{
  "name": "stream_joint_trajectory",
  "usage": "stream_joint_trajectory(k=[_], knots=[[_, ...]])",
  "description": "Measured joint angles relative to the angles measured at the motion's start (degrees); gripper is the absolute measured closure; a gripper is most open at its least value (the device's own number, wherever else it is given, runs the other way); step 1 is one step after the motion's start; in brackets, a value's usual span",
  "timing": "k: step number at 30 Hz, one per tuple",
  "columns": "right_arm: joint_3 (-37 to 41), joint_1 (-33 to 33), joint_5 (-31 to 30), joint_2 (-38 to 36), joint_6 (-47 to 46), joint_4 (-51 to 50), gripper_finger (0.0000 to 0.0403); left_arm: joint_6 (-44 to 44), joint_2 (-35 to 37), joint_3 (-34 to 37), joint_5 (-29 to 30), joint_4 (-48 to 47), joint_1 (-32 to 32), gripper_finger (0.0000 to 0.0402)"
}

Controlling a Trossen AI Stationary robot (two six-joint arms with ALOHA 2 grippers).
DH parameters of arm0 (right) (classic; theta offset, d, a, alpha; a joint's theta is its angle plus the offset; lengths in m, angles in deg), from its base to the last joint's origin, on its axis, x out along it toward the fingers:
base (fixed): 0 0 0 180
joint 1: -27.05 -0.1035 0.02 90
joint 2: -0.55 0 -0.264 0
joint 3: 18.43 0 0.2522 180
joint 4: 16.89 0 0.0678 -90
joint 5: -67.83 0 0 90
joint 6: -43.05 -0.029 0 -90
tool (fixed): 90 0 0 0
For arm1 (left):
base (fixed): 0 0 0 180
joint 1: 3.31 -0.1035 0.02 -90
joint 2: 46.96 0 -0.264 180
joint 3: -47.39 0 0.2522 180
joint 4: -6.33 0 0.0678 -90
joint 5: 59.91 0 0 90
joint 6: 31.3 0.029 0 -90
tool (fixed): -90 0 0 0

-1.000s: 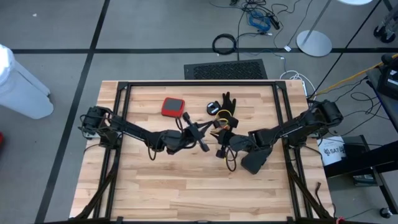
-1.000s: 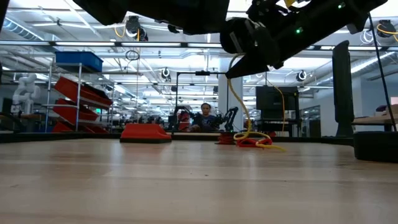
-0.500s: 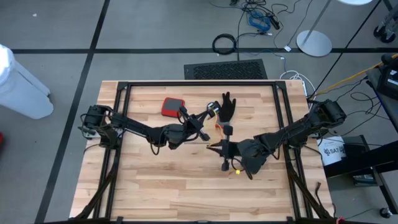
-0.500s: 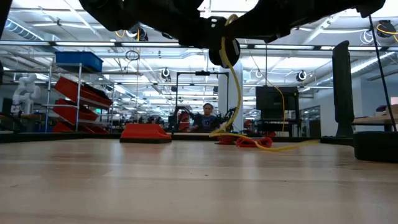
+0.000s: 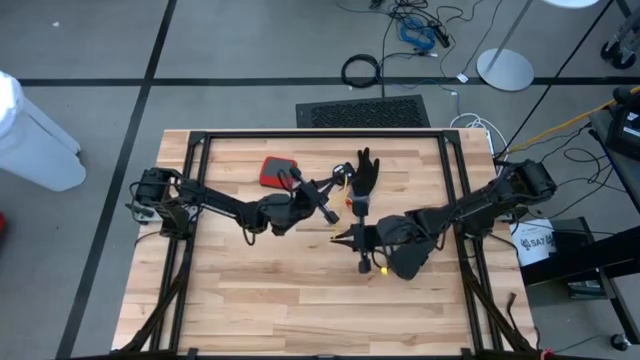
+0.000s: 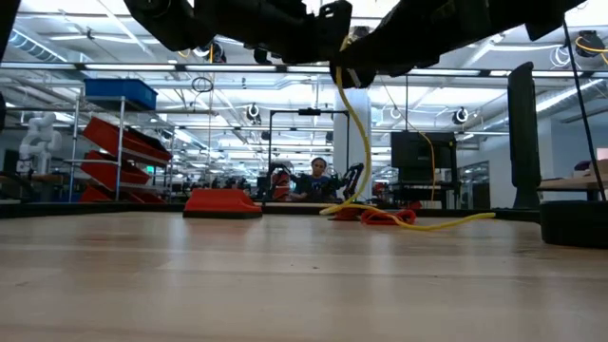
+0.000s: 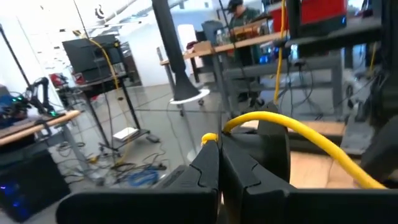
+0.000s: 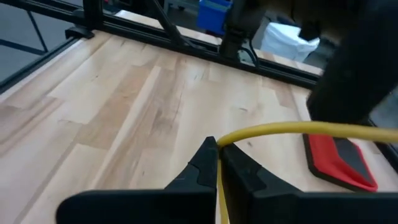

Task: Coil cords
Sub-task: Coil the yellow wire onto spool

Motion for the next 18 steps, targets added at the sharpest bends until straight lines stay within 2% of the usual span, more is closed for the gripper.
stream_joint_trajectory(k=[12, 18], knots=[[0.0, 2.97, 0.06, 0.0, 0.78, -1.29, 0.0402, -1.13, 0.0, 0.0, -1.93, 7.25, 0.35, 0.0402], [0.0, 5.38, -0.4, 0.02, 0.05, -2.96, 0.0403, -4.54, 0.0, 0.0, -3.63, 9.0, 0.48, 0.0402]])
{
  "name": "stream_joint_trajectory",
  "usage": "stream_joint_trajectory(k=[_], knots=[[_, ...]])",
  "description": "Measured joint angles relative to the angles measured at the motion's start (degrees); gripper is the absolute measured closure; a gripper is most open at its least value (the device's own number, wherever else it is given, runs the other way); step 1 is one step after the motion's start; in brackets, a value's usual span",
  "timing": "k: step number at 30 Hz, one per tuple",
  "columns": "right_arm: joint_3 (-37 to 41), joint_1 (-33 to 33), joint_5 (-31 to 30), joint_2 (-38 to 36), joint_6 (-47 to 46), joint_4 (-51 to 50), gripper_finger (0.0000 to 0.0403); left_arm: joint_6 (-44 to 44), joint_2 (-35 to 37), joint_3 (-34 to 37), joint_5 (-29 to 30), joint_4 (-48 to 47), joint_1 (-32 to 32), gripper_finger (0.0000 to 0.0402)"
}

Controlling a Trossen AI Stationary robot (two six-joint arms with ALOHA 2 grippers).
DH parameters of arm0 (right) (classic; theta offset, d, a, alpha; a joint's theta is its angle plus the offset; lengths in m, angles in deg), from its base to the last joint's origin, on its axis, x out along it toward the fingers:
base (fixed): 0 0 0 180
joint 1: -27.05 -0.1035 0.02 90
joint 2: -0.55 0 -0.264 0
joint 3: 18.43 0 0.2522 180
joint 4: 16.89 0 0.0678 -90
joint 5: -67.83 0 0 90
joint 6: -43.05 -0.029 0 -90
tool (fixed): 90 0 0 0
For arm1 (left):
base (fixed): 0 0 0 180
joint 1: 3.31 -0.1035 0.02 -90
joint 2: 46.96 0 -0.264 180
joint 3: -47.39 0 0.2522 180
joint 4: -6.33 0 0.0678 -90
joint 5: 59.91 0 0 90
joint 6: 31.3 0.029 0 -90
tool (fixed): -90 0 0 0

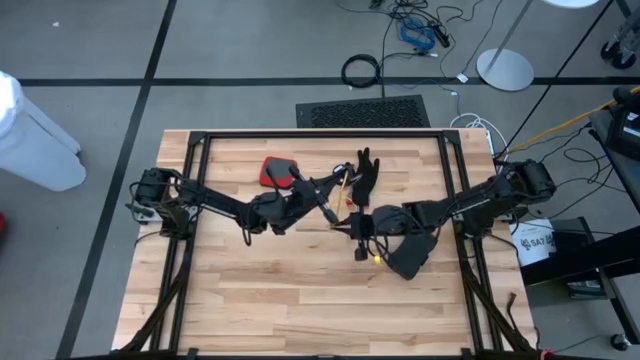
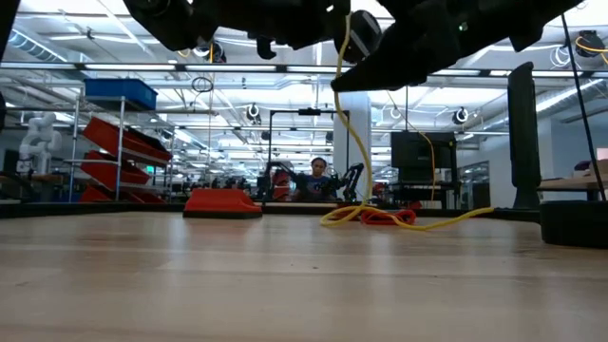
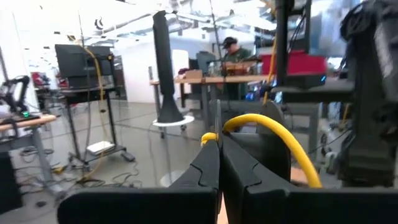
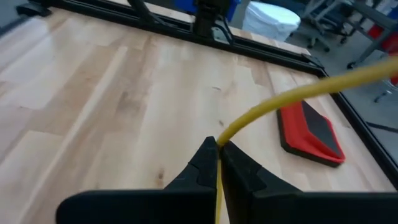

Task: Coil cords
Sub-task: Coil the yellow wire onto spool

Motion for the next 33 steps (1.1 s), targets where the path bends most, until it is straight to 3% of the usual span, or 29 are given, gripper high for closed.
stream_joint_trajectory(k=[20, 26, 33], knots=[[0.0, 5.58, -0.27, 0.02, 0.73, -5.25, 0.0403, -7.08, 0.51, 0.0, -7.01, 1.53, 3.35, 0.0402], [0.02, 5.42, -0.31, 0.07, -0.16, -10.59, 0.0403, -3.66, 5.48, 0.0, -6.27, -13.5, 4.84, 0.0402], [0.02, 5.46, -1.77, 0.07, -1.05, -14.12, 0.0403, -3.64, 13.74, -0.04, -7.84, -37.83, 6.37, 0.0402]])
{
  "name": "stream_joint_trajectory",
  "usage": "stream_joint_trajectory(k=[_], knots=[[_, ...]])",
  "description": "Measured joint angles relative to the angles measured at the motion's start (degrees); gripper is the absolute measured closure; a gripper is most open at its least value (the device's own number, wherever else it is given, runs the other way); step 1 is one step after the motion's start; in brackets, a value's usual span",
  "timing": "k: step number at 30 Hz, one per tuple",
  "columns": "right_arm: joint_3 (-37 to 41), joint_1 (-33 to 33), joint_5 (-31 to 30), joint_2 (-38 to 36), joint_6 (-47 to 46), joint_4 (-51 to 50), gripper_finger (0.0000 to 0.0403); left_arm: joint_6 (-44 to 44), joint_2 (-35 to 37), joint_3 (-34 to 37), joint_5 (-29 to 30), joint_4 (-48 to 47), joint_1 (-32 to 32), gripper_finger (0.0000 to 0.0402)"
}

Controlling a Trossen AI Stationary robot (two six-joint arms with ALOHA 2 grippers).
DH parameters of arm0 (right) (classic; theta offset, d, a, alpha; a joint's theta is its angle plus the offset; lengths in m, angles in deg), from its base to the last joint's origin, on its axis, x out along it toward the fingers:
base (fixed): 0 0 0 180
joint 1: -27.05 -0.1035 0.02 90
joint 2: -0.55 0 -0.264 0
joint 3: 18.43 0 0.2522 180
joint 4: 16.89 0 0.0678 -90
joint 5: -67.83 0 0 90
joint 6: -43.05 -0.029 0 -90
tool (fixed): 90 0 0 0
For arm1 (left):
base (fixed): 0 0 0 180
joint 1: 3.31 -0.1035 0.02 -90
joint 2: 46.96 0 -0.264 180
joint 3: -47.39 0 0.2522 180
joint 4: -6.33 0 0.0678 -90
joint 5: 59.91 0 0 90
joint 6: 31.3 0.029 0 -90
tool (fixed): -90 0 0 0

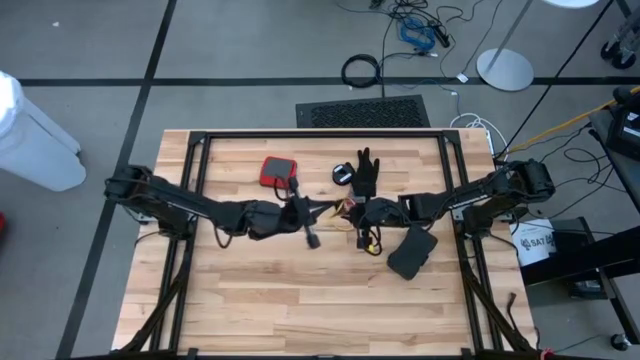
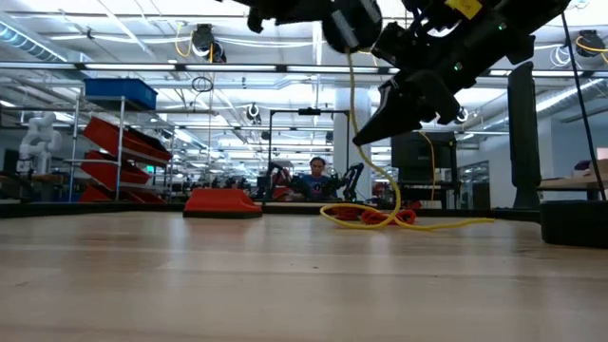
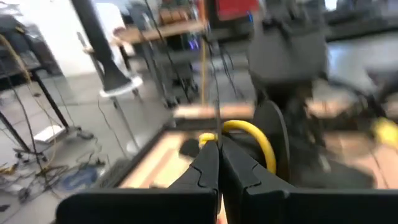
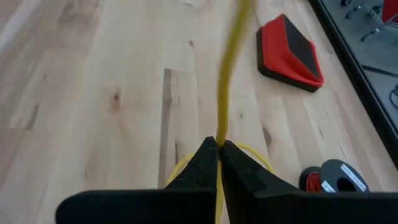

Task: Coil cords
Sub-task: Coil the yellow wire onto spool

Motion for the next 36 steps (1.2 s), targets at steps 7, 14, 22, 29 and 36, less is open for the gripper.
stream_joint_trajectory(k=[7, 14, 22, 29, 36], knots=[[0.0, 0.58, -0.28, -0.07, -1.79, -1.45, 0.0403, -0.29, 5.58, 0.0, -4.84, -19.24, 0.06, 0.0402], [0.0, 1.3, 0.0, -1.72, -3.91, -1.27, 0.0403, 2.45, 3.75, 0.04, -3.25, -28.11, -0.11, 0.0402], [0.0, 1.25, 0.78, -5.32, -8.42, 0.13, 0.0403, 12.45, -3.95, 0.04, 13.7, -21.23, -0.14, 0.0402], [0.0, 1.16, 2.17, -6.16, -10.52, 2.95, 0.0403, 21.97, -10.91, 0.07, 24.18, -4.61, -1.17, 0.0402], [0.0, 1.12, 2.06, -6.18, -9.91, 9.14, 0.0403, 25.53, -15.27, 0.04, 25.19, 12.16, -3.34, 0.0401]])
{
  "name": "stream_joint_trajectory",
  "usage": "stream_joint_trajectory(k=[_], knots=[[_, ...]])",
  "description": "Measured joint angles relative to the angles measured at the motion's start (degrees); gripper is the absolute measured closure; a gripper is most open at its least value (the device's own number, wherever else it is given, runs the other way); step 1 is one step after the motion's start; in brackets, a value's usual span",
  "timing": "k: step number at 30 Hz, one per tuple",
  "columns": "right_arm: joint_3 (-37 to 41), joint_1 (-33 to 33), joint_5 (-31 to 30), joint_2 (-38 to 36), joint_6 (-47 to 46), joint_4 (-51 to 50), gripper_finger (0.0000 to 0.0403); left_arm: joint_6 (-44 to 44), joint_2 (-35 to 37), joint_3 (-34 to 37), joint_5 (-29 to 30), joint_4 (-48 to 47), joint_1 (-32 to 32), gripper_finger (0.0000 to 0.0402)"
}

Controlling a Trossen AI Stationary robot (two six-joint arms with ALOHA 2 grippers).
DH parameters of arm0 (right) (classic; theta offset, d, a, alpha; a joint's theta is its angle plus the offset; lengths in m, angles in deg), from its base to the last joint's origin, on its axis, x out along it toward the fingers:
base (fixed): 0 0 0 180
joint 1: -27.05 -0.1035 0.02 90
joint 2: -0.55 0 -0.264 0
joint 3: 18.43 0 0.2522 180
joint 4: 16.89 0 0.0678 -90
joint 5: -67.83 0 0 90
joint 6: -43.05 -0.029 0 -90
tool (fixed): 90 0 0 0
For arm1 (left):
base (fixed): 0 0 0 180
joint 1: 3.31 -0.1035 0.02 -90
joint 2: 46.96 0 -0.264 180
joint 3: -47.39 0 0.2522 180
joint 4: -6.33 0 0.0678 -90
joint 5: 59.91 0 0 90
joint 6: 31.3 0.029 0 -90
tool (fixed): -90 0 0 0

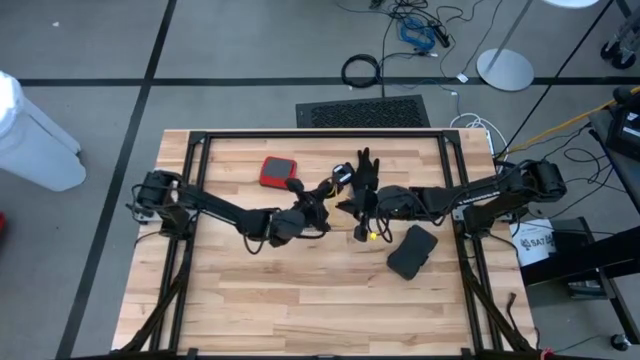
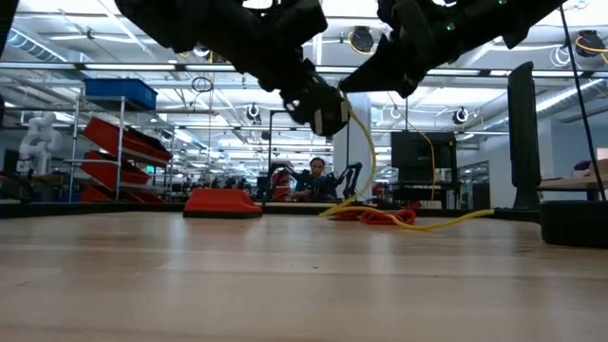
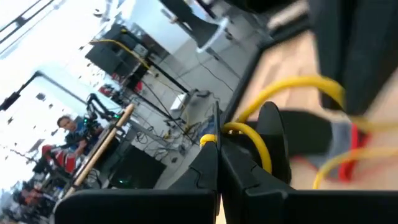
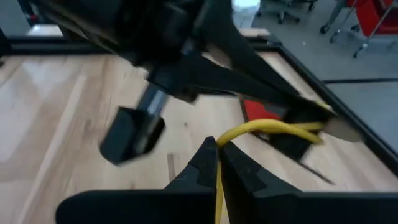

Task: Coil cords
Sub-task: Coil the yellow wire onto spool

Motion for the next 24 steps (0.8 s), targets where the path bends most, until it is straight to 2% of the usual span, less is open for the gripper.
stream_joint_trajectory(k=[4, 8, 17, 24], knots=[[-0.02, 0.0, -0.6, 0.15, 0.42, 2.1, 0.0403, -0.28, -1.11, 0.02, -0.25, 9.42, -0.95, 0.0402], [-0.07, -0.05, -2.71, 0.47, 1.84, 3.1, 0.0403, -3.29, -1.24, 0.02, -3.14, 15.86, -1.3, 0.0401], [-0.07, -0.17, -9.51, 0.52, 6.52, 6.17, 0.0403, -14.91, -1.24, 0.02, -6.36, 20.39, -2.21, 0.0401], [-0.07, -3.21, -22.27, 0.52, 13.31, 8.31, 0.0403, -24.08, -1.24, 0.02, -7.66, 22.97, -3.78, 0.0402]])
